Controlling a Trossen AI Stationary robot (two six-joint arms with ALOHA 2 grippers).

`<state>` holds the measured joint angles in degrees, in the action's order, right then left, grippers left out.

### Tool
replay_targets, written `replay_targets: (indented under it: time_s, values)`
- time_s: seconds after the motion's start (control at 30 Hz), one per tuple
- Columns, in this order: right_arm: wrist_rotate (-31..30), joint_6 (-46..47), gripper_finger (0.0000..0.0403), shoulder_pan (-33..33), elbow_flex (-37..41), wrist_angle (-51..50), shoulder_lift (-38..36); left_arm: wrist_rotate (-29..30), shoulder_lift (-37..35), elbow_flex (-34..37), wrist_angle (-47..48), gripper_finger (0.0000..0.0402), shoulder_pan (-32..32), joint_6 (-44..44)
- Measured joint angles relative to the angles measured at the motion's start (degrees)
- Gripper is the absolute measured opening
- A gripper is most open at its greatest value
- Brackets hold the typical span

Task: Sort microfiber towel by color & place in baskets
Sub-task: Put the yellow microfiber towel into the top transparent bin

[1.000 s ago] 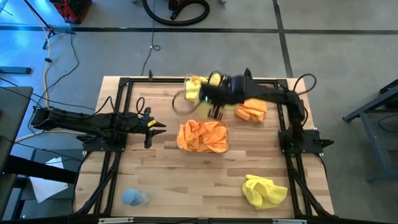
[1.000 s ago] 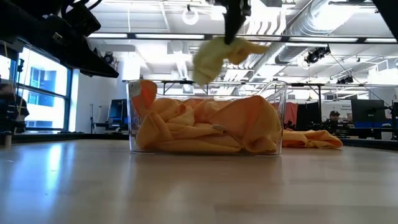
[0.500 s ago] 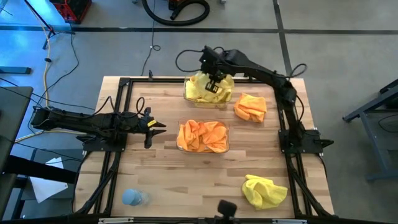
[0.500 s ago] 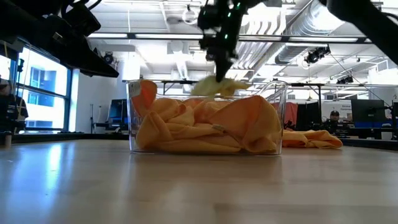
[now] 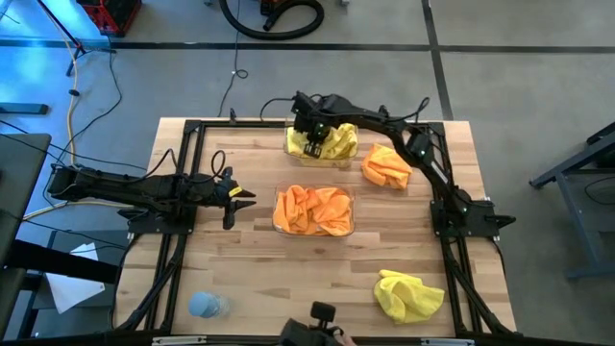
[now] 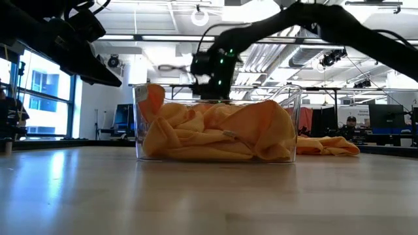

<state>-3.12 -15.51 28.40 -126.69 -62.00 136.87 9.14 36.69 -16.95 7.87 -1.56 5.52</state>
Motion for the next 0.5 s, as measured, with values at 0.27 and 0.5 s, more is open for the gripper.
replay_targets:
  time_s: [0.27, 0.5]
  values:
    - [0.1, 3.5, 0.003, 0.1, -0.3, 0.7, 4.8, 0.0, 0.0, 0.0, 0.1, 0.0083, 0.0, 0.1]
    - [0.7, 5.2, 0.0096, 0.0, -3.6, -0.5, 5.2, 0.0, 0.0, 0.0, 0.1, 0.0083, 0.0, 0.1]
